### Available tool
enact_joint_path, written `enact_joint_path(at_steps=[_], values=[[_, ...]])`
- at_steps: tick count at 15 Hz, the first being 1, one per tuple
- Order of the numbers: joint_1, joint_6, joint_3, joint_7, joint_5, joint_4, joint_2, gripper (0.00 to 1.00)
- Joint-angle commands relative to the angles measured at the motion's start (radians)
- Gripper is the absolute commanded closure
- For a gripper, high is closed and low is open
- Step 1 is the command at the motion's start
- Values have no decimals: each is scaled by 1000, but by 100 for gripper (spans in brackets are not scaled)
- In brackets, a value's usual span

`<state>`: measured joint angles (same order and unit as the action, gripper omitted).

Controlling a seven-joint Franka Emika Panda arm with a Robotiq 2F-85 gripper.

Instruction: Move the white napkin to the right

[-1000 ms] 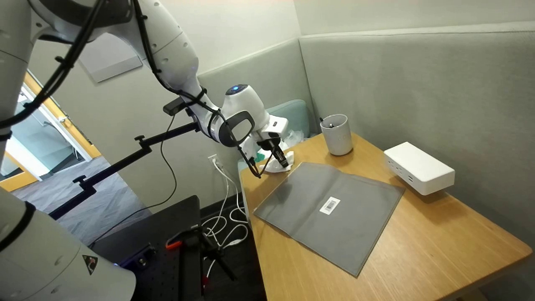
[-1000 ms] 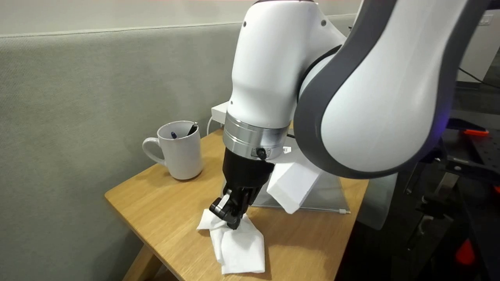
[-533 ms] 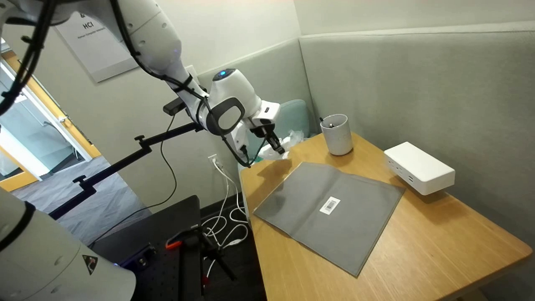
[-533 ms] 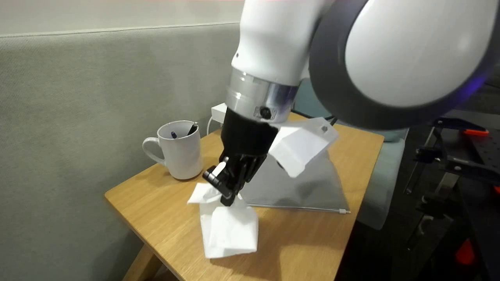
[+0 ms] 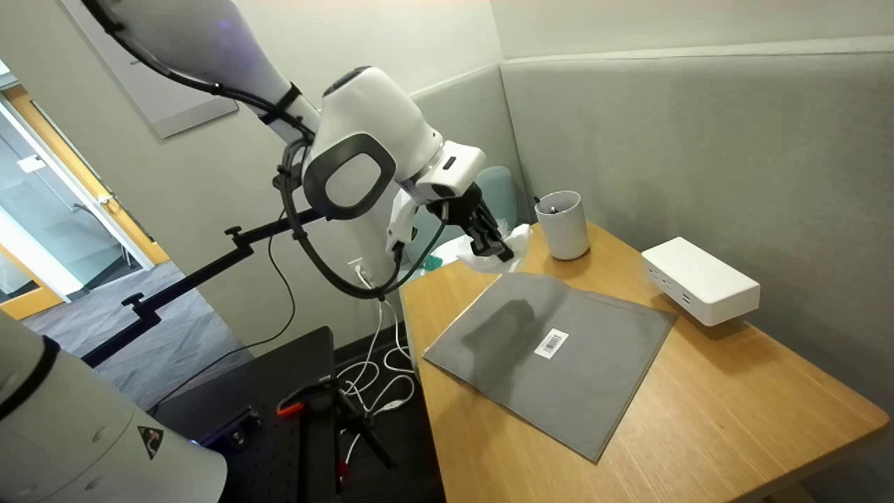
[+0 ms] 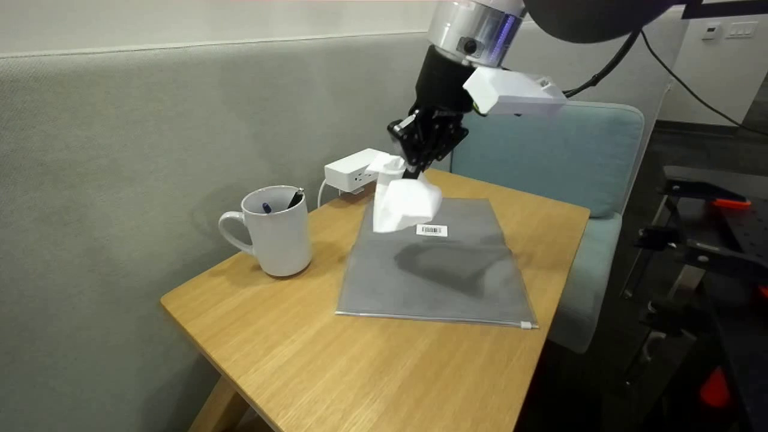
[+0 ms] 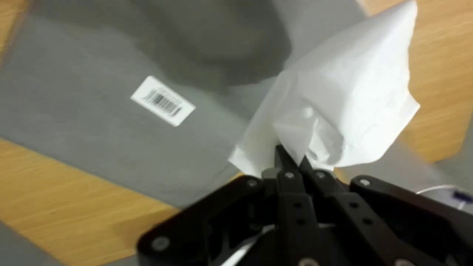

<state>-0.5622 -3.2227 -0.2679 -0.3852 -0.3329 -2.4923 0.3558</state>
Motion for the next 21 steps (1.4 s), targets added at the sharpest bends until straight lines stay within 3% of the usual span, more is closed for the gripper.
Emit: enact_joint_path(at_steps=[1,4,6,12,18,19,21], values=[[-34,-45,-154,-11,-17,-93,-65,100],[-24,-121,-253,0,-20,-103,-41,100],[5,-156,-274,-1,-18,-102,-35,100],[131,-186,-243,-26,-3,-73,20,100],[131,-152,-229,-1,0,-82,6,100],[113,-151,-250,-5,-19,-62,37,100],[141,-135,-253,-28,-34,-6,88,100]])
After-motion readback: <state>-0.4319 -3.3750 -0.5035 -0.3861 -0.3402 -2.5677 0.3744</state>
